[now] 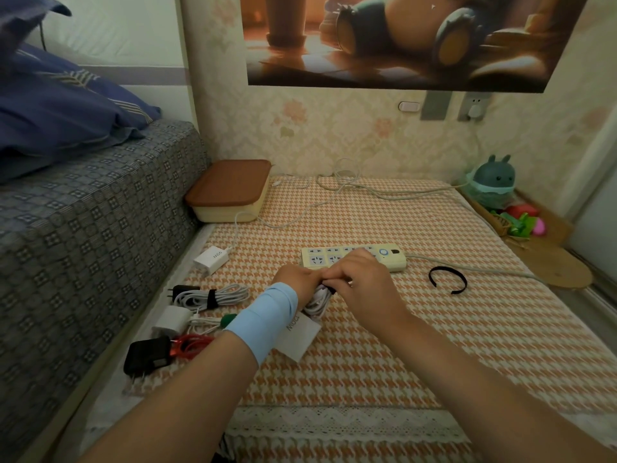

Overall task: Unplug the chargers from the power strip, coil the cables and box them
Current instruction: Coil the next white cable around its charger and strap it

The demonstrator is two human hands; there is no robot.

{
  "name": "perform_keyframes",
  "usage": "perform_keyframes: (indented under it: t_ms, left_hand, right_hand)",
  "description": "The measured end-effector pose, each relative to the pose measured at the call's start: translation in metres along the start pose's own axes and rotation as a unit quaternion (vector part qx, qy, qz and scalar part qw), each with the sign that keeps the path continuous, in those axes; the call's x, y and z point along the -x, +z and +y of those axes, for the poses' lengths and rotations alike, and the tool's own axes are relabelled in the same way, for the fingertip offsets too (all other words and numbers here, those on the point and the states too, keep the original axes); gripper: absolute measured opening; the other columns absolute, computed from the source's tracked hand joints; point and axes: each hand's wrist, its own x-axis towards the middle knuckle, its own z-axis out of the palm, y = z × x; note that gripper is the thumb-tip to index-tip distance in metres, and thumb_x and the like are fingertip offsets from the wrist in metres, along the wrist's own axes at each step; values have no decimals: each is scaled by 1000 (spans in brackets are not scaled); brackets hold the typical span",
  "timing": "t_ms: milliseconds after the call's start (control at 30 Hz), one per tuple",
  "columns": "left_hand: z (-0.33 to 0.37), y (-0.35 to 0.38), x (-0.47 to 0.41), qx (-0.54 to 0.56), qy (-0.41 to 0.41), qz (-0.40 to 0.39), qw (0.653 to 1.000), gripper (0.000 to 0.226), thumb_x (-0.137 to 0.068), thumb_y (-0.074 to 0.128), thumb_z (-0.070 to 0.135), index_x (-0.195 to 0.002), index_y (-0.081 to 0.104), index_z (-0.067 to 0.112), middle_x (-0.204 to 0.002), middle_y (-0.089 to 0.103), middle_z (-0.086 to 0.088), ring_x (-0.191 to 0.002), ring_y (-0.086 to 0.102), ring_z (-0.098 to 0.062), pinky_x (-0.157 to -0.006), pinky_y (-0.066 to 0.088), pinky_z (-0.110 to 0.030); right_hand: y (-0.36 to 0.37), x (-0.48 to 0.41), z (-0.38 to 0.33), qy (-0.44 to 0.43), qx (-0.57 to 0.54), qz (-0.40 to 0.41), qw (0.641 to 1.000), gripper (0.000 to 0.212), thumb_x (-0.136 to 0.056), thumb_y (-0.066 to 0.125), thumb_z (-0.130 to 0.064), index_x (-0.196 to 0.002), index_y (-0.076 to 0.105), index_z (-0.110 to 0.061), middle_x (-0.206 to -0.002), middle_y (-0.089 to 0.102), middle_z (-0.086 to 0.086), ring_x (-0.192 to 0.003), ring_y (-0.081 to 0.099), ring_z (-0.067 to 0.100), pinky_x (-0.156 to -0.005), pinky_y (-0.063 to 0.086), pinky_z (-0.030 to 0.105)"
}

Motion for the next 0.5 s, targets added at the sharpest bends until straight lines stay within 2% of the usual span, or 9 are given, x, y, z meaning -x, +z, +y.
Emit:
perform_keyframes:
  t_ms: [67,133,300,367,500]
  left_hand:
    - [3,-1,3,27,-4,0,1000,49,-97,54,32,-53,45,12,-55,37,-4,-49,30,-14,-43,28,-20]
    - [3,-2,4,45,-6,8,999,54,-95,57,33,-47,41,14,-49,35,-3,-47,28,-14,-43,27,-21]
    - [-2,-5,4,61,2,33,998,56,-95,58,36,-46,43,13,-45,39,-3,-44,31,-15,-43,28,-22]
    - [-3,-5,5,57,15,48,997,53,-95,58,36,-50,51,10,-50,46,-7,-48,37,-19,-47,31,-23]
    - [0,1,9,38,57,67,995,60,-94,59,39,-42,42,16,-43,34,-2,-47,29,-19,-51,28,-27]
  right_hand:
    - [1,1,-1,37,-21,-9,999,5,-85,78,-12,-83,78,-17,-80,68,-7,-88,54,10,-78,43,17]
    - [0,0,-1,53,-33,-27,998,5,-86,78,-14,-82,76,-17,-83,68,-7,-90,56,9,-80,44,17]
    - [-12,-2,-3,34,-50,-108,992,8,-93,71,-17,-87,77,-17,-96,66,-14,-99,56,2,-90,39,10]
    - [-13,-5,-3,30,-38,-135,990,10,-94,70,-18,-89,78,-18,-98,67,-14,-99,56,0,-91,42,14]
    - [-21,-10,2,94,-81,-113,986,7,-86,78,-14,-83,80,-21,-91,68,-14,-92,62,0,-84,55,23]
